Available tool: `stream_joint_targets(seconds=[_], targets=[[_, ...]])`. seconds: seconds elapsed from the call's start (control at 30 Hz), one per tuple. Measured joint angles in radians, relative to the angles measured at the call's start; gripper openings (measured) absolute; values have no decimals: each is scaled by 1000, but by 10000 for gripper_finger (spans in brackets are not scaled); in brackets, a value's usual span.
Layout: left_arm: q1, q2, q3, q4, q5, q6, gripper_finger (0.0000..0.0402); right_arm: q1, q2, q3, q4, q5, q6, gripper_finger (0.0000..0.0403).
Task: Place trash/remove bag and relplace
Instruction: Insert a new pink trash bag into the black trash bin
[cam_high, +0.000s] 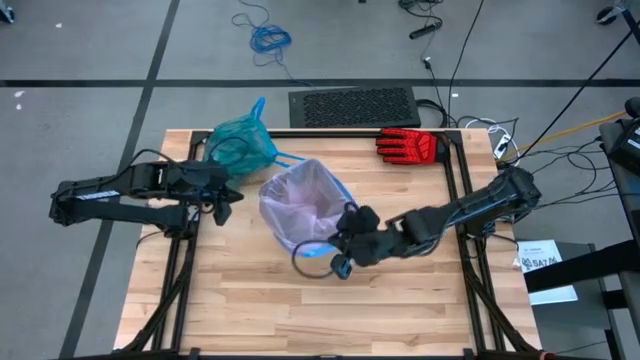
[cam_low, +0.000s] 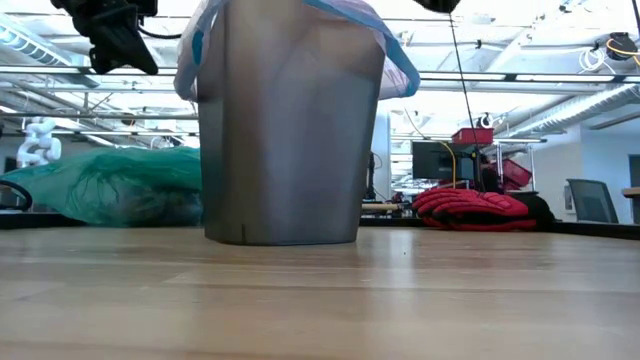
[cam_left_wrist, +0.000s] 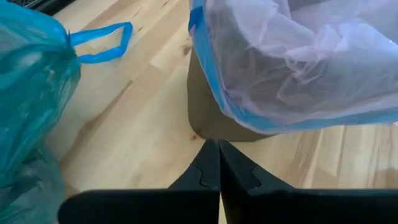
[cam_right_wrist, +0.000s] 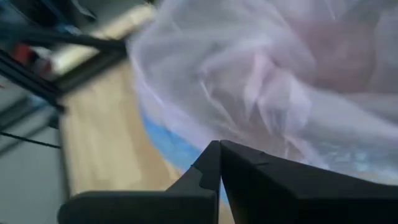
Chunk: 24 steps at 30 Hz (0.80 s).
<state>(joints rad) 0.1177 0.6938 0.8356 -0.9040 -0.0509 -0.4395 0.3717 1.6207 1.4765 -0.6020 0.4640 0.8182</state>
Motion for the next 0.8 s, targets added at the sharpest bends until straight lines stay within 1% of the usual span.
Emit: stream_joint_targets(seconds=[0.17,0.37,0.5,0.63,0.7,0.8], targets=[[0,-9,0,2,0,-20,0,17,91,0,-38,63,25,0],[0,-9,0,3,6,-25,0,26,174,-1,-120,57,151,0],[0,-9,8,0,16,-18,0,52,177,-1,-123,61,191,0],[0,-9,57,4,17,21,0,86,149,14,-134,62,188,0],[0,-9,82,7,17,40,0,95,136,45,-141,62,166,0],[0,-9,111,7,17,64,0,91,134,109,-152,60,88,0]])
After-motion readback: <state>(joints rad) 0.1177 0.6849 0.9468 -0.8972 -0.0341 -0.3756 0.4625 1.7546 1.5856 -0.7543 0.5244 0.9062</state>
